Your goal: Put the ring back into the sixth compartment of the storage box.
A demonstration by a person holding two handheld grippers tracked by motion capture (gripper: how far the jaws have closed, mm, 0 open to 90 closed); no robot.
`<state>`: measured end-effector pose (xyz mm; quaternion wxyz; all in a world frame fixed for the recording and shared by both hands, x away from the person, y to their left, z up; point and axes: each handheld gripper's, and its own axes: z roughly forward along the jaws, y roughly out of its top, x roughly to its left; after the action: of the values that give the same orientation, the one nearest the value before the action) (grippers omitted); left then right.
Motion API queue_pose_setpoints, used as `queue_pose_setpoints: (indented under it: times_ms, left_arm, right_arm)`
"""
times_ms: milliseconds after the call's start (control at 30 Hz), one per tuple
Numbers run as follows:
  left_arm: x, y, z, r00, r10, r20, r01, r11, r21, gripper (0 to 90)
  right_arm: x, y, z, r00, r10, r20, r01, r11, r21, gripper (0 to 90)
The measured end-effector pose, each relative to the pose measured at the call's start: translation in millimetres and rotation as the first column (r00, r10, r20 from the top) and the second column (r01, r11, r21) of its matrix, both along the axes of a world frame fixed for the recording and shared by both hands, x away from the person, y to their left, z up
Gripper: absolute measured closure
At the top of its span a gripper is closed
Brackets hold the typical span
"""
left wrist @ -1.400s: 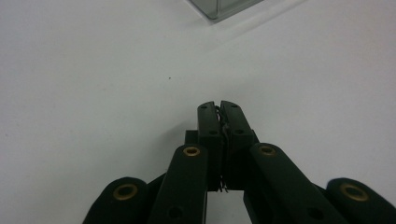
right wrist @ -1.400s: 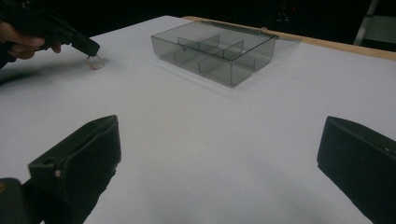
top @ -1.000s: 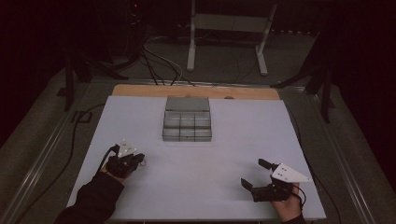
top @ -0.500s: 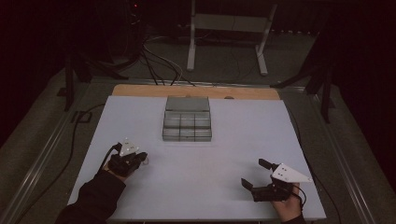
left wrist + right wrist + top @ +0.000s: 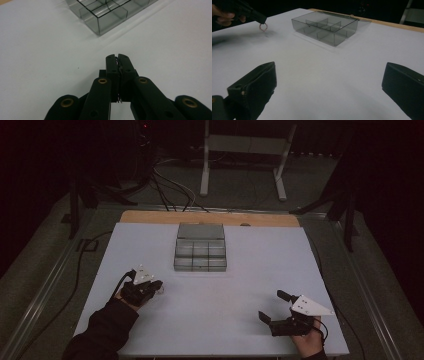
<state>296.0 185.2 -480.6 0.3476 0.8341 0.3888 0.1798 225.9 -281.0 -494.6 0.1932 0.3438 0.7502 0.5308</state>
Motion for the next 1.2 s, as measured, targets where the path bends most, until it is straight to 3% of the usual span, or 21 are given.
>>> queue_pose_setpoints:
  times_ms: [1200]
  left_arm:
    - [19.7, -31.6, 13.5, 0.9955, -0.095, -0.004, 0.095, 0.9955, -0.001, 90.0]
  right_arm:
    - [0.0, -0.6, -0.2, 1.0, 0.001, 0.0, -0.001, 1.0, 0.003, 0.0]
